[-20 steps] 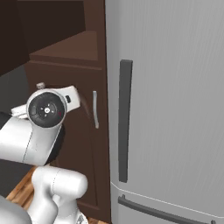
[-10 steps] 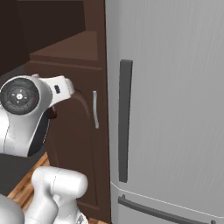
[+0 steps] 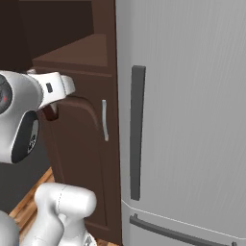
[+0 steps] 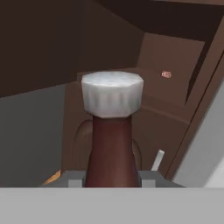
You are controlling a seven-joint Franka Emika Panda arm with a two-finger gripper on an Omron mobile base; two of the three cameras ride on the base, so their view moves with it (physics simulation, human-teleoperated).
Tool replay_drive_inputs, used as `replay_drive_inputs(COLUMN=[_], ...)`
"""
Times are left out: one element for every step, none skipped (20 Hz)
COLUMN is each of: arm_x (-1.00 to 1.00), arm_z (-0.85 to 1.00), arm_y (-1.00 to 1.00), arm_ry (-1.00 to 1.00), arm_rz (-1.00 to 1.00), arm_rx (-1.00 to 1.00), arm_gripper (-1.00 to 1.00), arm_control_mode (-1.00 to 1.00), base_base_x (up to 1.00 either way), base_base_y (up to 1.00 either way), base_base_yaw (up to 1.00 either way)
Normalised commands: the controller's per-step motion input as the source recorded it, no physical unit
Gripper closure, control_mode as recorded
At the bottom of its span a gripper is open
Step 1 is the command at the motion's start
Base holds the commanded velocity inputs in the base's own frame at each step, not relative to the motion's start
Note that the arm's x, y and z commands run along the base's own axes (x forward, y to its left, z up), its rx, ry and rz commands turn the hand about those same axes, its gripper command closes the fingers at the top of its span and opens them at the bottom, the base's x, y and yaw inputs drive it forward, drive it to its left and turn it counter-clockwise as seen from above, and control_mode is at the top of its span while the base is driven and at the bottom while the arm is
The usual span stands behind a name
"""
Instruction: Pick the ketchup and mayonnaise from the counter and place them in the cabinet.
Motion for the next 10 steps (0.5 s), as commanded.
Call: replay_drive_inputs(arm_x=[0.12, 0.14, 0.18, 0.19, 0.19, 0.21, 0.22, 0.19, 0.24, 0.29], arm_z=[0.26, 0.28, 0.28, 0.26, 0.25, 0.25, 0.24, 0.21, 0.21, 0.19], arm_y=[0.0, 0.0, 0.0, 0.0, 0.0, 0.0, 0.0, 0.0, 0.0, 0.0], arm_ry=[-0.03, -0.03, -0.02, -0.02, -0.01, -0.01, -0.01, -0.01, -0.01, 0.0], arm_rz=[-0.02, 0.0, 0.0, 0.0, 0.0, 0.0, 0.0, 0.0, 0.0, 0.0], arm_rx=[0.0, 0.0, 0.0, 0.0, 0.0, 0.01, 0.02, 0.02, 0.0, 0.0], arm_gripper=[1.0, 1.0, 1.0, 1.0, 1.0, 1.0, 1.0, 1.0, 1.0, 1.0], arm_control_mode=[-1.0, -1.0, -1.0, -1.0, -1.0, -1.0, -1.0, -1.0, -1.0, -1.0], base_base_x=[0.0, 0.0, 0.0, 0.0, 0.0, 0.0, 0.0, 0.0, 0.0, 0.0], base_base_y=[0.0, 0.0, 0.0, 0.0, 0.0, 0.0, 0.0, 0.0, 0.0, 0.0], base_base_yaw=[0.0, 0.0, 0.0, 0.0, 0.0, 0.0, 0.0, 0.0, 0.0, 0.0])
